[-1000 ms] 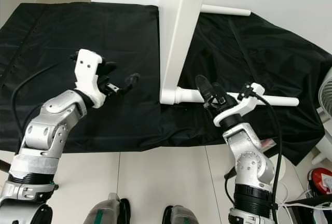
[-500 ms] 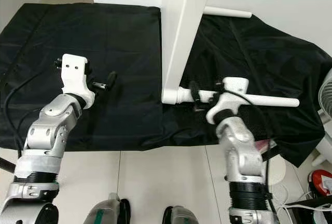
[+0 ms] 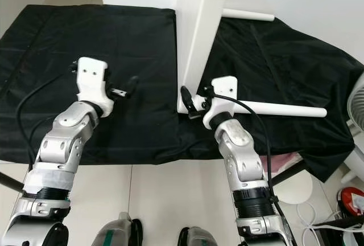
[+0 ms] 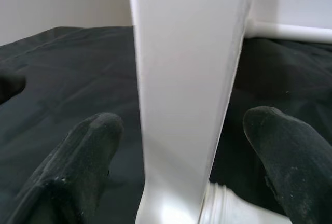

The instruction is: Building children table

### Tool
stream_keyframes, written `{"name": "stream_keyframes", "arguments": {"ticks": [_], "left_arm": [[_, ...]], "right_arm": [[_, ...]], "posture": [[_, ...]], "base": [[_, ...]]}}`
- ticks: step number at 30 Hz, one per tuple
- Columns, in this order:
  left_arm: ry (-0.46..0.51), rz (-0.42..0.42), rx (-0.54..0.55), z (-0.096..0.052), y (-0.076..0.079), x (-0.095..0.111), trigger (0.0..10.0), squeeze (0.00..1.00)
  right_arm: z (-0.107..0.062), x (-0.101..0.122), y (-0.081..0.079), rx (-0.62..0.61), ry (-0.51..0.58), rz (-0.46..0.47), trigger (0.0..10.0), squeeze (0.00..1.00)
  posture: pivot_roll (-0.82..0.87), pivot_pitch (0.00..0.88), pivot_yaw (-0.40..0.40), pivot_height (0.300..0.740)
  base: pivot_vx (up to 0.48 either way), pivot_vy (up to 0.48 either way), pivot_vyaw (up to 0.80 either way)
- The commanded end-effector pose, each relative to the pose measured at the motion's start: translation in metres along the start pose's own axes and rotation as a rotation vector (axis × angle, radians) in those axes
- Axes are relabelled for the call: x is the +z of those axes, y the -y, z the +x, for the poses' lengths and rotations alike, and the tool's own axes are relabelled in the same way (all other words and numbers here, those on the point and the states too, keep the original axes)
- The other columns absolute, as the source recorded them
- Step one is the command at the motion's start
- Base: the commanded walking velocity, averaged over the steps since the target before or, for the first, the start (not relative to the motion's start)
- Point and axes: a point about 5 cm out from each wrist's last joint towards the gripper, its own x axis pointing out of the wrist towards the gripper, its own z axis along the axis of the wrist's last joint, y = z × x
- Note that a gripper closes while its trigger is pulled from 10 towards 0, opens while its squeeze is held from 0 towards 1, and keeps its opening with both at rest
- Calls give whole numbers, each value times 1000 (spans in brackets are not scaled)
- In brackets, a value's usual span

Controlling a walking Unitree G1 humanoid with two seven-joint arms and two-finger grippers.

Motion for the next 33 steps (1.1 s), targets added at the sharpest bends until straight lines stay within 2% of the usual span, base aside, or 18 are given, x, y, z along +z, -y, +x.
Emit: {"name": "stream_keyframes", "arguments": {"ticks": [1, 12, 16, 19, 25, 30, 33], "left_arm": [[-6, 14, 100, 1, -4, -2, 10000, 0], [2, 26, 106, -1, -5, -1, 10000, 0], [2, 31, 108, -2, -5, -1, 10000, 0], [1, 39, 110, -3, -6, -1, 10000, 0], [-1, 41, 110, -4, -5, -2, 10000, 0], [-2, 45, 107, -6, -4, -3, 10000, 0], [-2, 46, 105, -6, -3, -3, 10000, 0]], "right_arm": [[16, -1, -7, -32, 5, -38, 10000, 0], [46, 2, -20, -176, 33, -32, 10000, 0], [51, 2, -22, -193, 35, -29, 10000, 0], [57, 5, -23, -282, 60, -34, 10000, 0], [57, 3, -22, -311, 59, -42, 10000, 0], [46, -13, -21, -366, 23, -30, 10000, 0], [45, -15, -21, -372, 17, -28, 10000, 0]], "posture": [[70, 27, -44, 740], [99, 38, -51, 740], [102, 41, -51, 740], [108, 44, -54, 740], [112, 37, -57, 740], [122, 20, -62, 740], [122, 20, -62, 740]], "base": [[0, 0, 0], [0, 0, 0], [0, 0, 0], [0, 0, 0], [0, 0, 0], [0, 0, 0], [0, 0, 0]]}}
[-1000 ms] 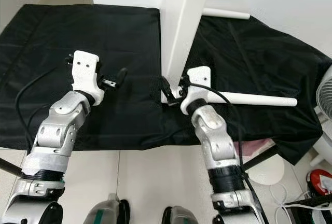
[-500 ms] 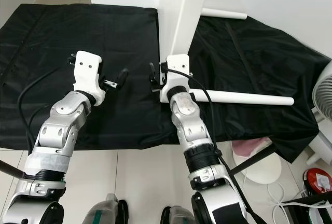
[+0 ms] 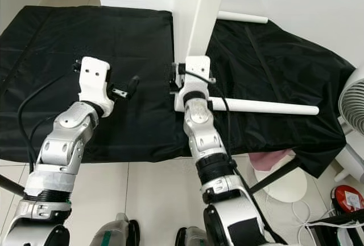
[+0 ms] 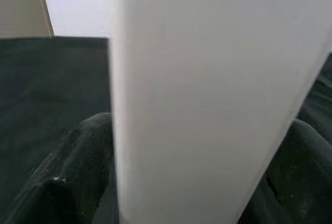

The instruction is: Building children table

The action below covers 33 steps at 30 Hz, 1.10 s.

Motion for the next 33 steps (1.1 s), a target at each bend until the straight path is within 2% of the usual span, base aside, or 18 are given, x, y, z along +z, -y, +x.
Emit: {"name": "stream_keyframes", "arguments": {"ticks": [1, 5, 14, 21, 22, 23, 24, 25, 26, 27, 33], "left_arm": [[-5, 10, 83, -1, -3, -1, 10000, 0], [-5, 13, 79, 0, -2, -2, 10000, 0], [-4, 18, 73, 2, -1, 0, 10000, 0], [-2, 21, 81, 1, -3, 2, 10000, 0], [-2, 22, 82, 1, -3, 2, 10000, 0], [-1, 24, 84, 1, -3, 2, 10000, 0], [-1, 24, 86, 1, -4, 2, 10000, 0], [-1, 24, 86, 1, -4, 2, 10000, 0], [-1, 25, 88, 0, -4, 2, 10000, 0], [-1, 25, 89, 0, -4, 2, 10000, 0], [-3, 26, 93, -1, -5, 2, 10000, 0]], "right_arm": [[-2, -5, 5, -28, -6, -8, 10000, 0], [0, -9, 6, -42, -3, -25, 10000, 0], [19, 3, 12, -72, 7, -13, 10000, 0], [29, 5, 8, -75, -15, 7, 10000, 0], [30, 5, 8, -74, -22, 15, 9333, 0], [31, 5, 7, -72, -28, 23, 9333, 0], [31, 5, 6, -57, -34, 42, 3922, 0], [31, 5, 6, -57, -34, 42, 3922, 0], [32, 5, 4, -43, -37, 56, 3294, 0], [32, 5, 2, -32, -36, 58, 0, 0], [31, 4, -3, -2, -38, 68, 0, 0]], "posture": [[120, 19, -60, 740], [114, 14, -54, 740], [111, 32, -48, 740], [119, 35, -51, 740], [123, 35, -52, 740], [124, 35, -53, 740], [126, 36, -55, 740], [126, 36, -55, 740], [126, 36, -55, 740], [127, 36, -56, 740], [129, 35, -58, 740]], "base": [[0, 0, 0], [0, 0, 0], [0, 0, 0], [0, 0, 0], [0, 0, 0], [0, 0, 0], [0, 0, 0], [0, 0, 0], [0, 0, 0], [0, 0, 0], [0, 0, 0]]}}
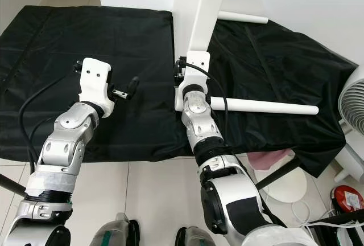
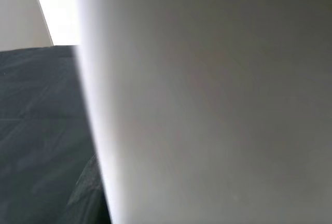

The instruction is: Building children table

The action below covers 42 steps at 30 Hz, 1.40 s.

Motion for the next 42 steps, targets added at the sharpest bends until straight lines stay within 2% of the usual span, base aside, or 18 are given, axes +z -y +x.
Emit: {"name": "stream_keyframes", "arguments": {"ticks": [1, 12, 15, 16, 19, 21, 22, 25, 26, 27, 28, 29, 30, 32, 34, 35, 42], "left_arm": [[-4, 4, 79, -1, -3, 0, 10000, 0], [-1, 3, 76, -1, -2, 1, 10000, 0], [5, 2, 77, 0, -2, 3, 10000, 0], [5, 2, 77, 0, -2, 3, 10000, 0], [6, 1, 85, -1, -5, 3, 10000, 0], [6, 1, 85, -1, -5, 3, 10000, 0], [4, 4, 91, -1, -7, 2, 10000, 0], [4, 4, 91, -1, -7, 2, 10000, 0], [-3, 19, 104, -2, -14, 1, 10000, 0], [-3, 19, 104, -2, -14, 1, 10000, 0], [-14, 43, 132, -3, -26, -1, 10000, 0], [-14, 43, 132, -3, -26, -1, 10000, 0], [-22, 63, 158, -4, -38, -2, 10000, 0], [-22, 63, 158, -4, -38, -2, 10000, 0], [-32, 106, 204, -7, -60, -2, 10000, 0], [-34, 117, 212, -8, -64, -1, 10000, 0], [-53, 140, 194, -10, -73, -4, 10000, 0]], "right_arm": [[1, 0, 2, 4, -8, 13, 0, 0], [-5, -5, -14, 124, 6, 39, 0, 0], [-18, -4, -40, 267, 44, 77, 0, 0], [-18, -4, -40, 267, 44, 77, 0, 0], [-30, -1, -62, 392, 79, 109, 0, 0], [-30, -1, -62, 392, 79, 109, 0, 0], [-35, 0, -69, 434, 90, 122, 0, 0], [-35, 0, -69, 434, 90, 122, 0, 0], [-42, 4, -81, 499, 110, 141, 0, 0], [-42, 4, -81, 499, 110, 141, 0, 0], [-49, 7, -92, 553, 124, 159, 0, 0], [-49, 7, -92, 553, 124, 159, 0, 0], [-53, 9, -100, 586, 131, 171, 0, 0], [-53, 9, -100, 586, 131, 171, 0, 0], [-57, 14, -113, 629, 139, 198, 0, 0], [-58, 16, -116, 641, 142, 207, 0, 0], [-70, 30, -130, 672, 196, 223, 0, 0]], "posture": [[129, 35, -58, 740], [127, 23, -60, 740], [127, 25, -61, 740], [127, 25, -61, 740], [122, 33, -58, 740], [122, 33, -58, 740], [122, 33, -58, 740], [122, 33, -58, 740], [121, 38, -56, 740], [121, 38, -56, 740], [118, 41, -52, 740], [118, 41, -52, 740], [118, 43, -53, 740], [118, 43, -53, 740], [119, 45, -54, 740], [119, 45, -54, 740], [109, 58, -50, 740]], "base": [[0, 0, 0], [0, 0, 0], [0, 0, 0], [0, 0, 0], [0, 0, 0], [0, 0, 0], [0, 0, 0], [0, 0, 0], [0, 0, 0], [0, 0, 0], [0, 0, 0], [0, 0, 0], [0, 0, 0], [0, 0, 0], [0, 0, 0], [0, 0, 0], [0, 0, 0]]}}
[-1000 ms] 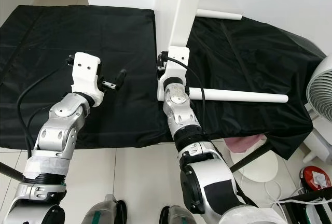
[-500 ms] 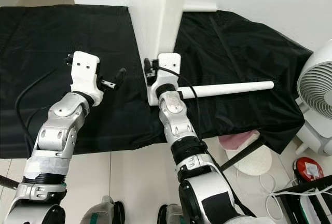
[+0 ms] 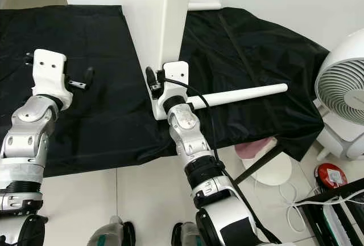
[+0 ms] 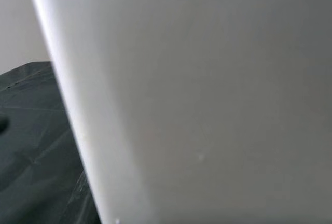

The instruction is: Building children table

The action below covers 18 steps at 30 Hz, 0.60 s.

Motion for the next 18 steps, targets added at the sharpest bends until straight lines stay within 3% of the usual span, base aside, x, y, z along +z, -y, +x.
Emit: {"name": "stream_keyframes", "arguments": {"ticks": [1, 3, 5, 6, 8, 9, 10, 11, 17, 18], "left_arm": [[0, 21, -28, 2, 2, 0, 10000, 0], [-3, 27, -42, 1, 1, -1, 10000, 0], [-10, 33, -65, 1, 2, -3, 10000, 0], [-12, 33, -70, 2, 2, -3, 10000, 0], [-13, 33, -73, 2, 2, -3, 10000, 0], [-13, 34, -75, 3, 3, -3, 10000, 0], [-11, 36, -78, 4, 3, -3, 10000, 0], [-9, 36, -84, 5, 4, -2, 10000, 0], [-7, 30, -95, 6, 8, -1, 10000, 0], [-5, 28, -99, 7, 10, -1, 10000, 0]], "right_arm": [[2, 24, -90, 292, 114, 136, 0, 0], [2, 26, -92, 278, 123, 133, 0, 0], [4, 26, -93, 211, 117, 66, 0, 0], [6, 24, -94, 183, 99, 50, 7490, 0], [7, 22, -94, 167, 86, 43, 7490, 0], [8, 21, -95, 158, 81, 30, 10000, 0], [8, 21, -96, 153, 79, 20, 10000, 0], [7, 21, -97, 157, 84, 25, 10000, 1000], [6, 24, -96, 160, 104, 42, 10000, 1000], [5, 26, -96, 175, 114, 56, 10000, 349]], "posture": [[109, 58, -50, 740], [103, 61, -43, 740], [98, 65, -30, 740], [97, 69, -25, 740], [97, 69, -25, 740], [98, 73, -18, 740], [98, 73, -18, 740], [99, 76, -14, 740], [98, 77, -9, 740], [97, 76, -8, 740]], "base": [[0, 0, 0], [0, 0, 0], [0, 0, 0], [0, 0, 0], [0, 0, 0], [0, 0, 0], [0, 0, 0], [0, 0, 0], [0, 0, 0], [0, 0, 0]]}}
